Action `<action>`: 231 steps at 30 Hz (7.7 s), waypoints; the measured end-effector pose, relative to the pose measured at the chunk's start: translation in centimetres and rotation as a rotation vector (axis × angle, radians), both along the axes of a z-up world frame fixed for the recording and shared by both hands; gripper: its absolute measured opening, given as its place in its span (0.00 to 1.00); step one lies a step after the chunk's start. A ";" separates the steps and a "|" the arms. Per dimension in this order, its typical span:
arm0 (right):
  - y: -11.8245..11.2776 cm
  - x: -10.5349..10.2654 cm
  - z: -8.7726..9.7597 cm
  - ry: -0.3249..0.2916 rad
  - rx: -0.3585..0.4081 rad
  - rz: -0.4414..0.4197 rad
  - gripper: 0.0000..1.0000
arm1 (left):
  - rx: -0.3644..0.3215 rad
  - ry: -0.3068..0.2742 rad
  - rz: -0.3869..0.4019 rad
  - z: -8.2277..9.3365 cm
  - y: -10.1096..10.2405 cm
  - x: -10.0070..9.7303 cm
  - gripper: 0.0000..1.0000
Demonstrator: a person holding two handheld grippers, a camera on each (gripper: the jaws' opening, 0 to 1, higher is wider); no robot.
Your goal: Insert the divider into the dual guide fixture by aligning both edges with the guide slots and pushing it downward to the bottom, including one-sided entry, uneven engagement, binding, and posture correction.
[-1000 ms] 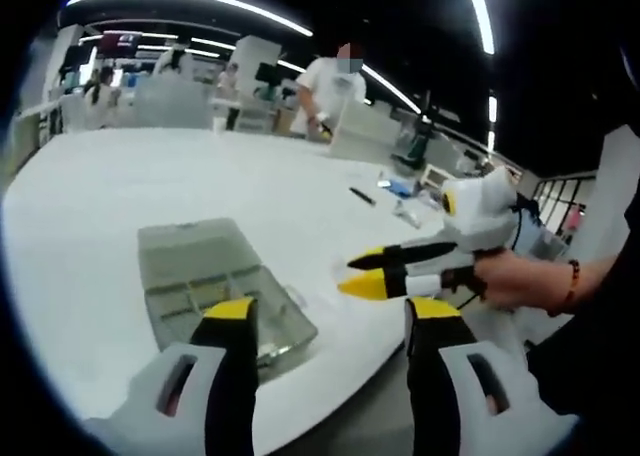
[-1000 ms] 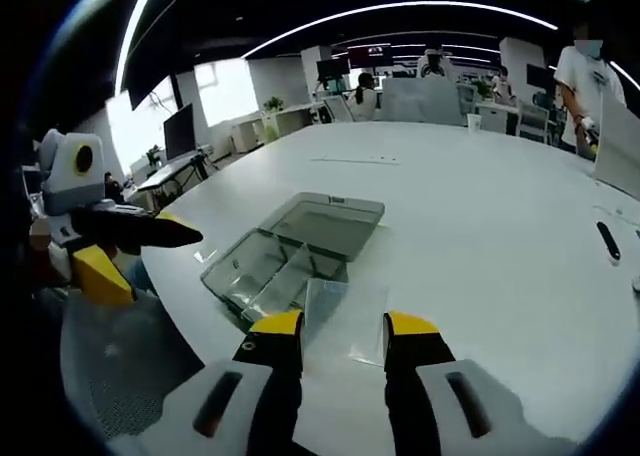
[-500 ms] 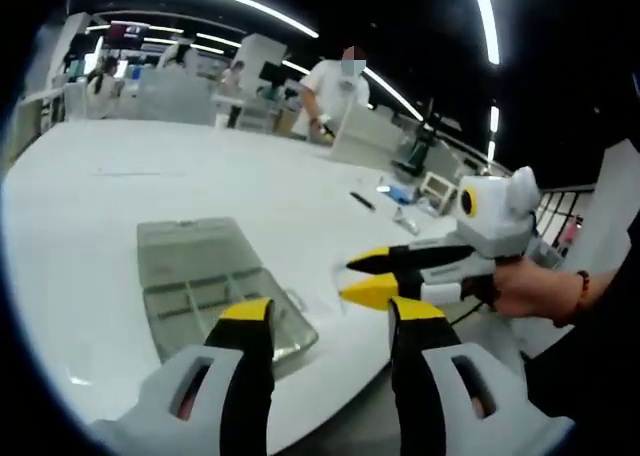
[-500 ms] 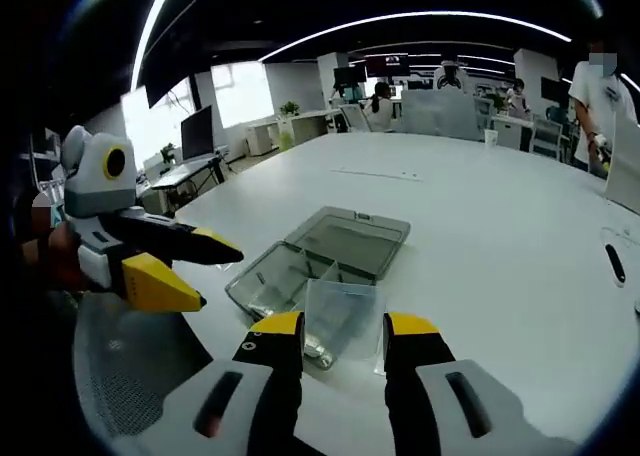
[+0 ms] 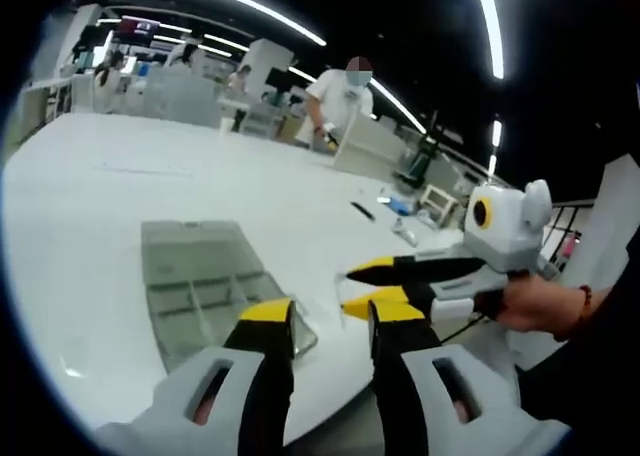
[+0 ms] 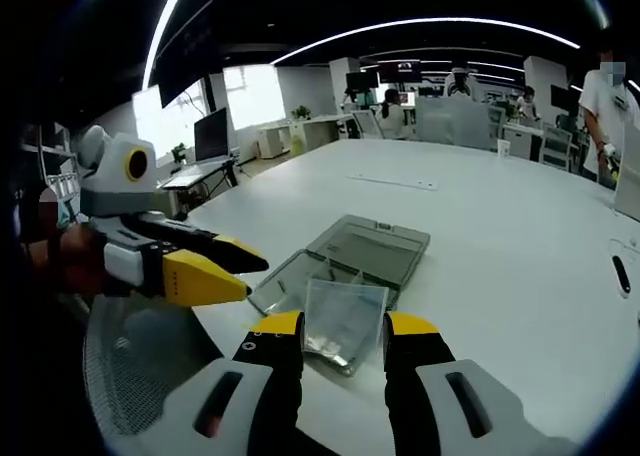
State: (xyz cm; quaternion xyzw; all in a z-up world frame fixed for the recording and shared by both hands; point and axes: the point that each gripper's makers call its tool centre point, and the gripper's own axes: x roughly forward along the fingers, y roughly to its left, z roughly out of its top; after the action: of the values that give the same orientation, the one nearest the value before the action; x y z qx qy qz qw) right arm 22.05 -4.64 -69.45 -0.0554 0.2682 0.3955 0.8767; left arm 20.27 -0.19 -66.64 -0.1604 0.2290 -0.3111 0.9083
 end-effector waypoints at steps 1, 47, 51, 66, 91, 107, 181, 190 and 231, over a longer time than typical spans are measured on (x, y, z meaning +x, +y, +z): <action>0.1 -0.1 0.0 -0.002 -0.004 0.003 0.27 | 0.001 0.001 -0.003 0.0 -0.1 -0.1 0.26; 3.3 -1.8 2.2 -0.110 -0.001 0.156 0.18 | -0.079 0.010 0.020 0.5 0.8 -0.3 0.00; 3.4 -2.0 2.0 -0.088 -0.017 0.162 0.15 | -0.041 -0.008 0.017 0.3 1.0 -0.2 0.00; 3.0 -2.8 1.8 -0.091 -0.081 0.250 0.19 | 0.070 -0.066 -0.059 -0.1 1.2 -1.0 0.00; 3.5 -5.3 -0.1 -0.122 -0.262 0.618 0.15 | 0.274 -0.198 -0.310 -0.9 -1.3 -3.2 0.00; 3.0 -6.2 -0.3 -0.105 -0.286 0.718 0.00 | 0.299 -0.255 -0.387 -0.4 -2.1 -4.1 0.01; 2.6 0.0 -0.2 -0.102 -0.501 0.855 0.00 | 0.211 -0.203 -0.218 -0.9 1.9 -2.6 0.31; 2.5 1.4 -0.5 -0.111 -0.508 0.863 0.00 | 0.209 -0.198 -0.186 -0.9 2.2 -2.5 0.37; 3.4 3.6 -3.5 -0.058 -0.532 0.926 0.00 | 0.212 -0.134 -0.094 -2.6 3.3 -1.4 0.81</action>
State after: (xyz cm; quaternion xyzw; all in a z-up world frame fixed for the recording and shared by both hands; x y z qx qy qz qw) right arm 25.68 -1.27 -72.97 -0.3993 0.2822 0.6576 0.5732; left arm 18.86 3.14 -69.27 -0.0313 0.2066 -0.3372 0.9179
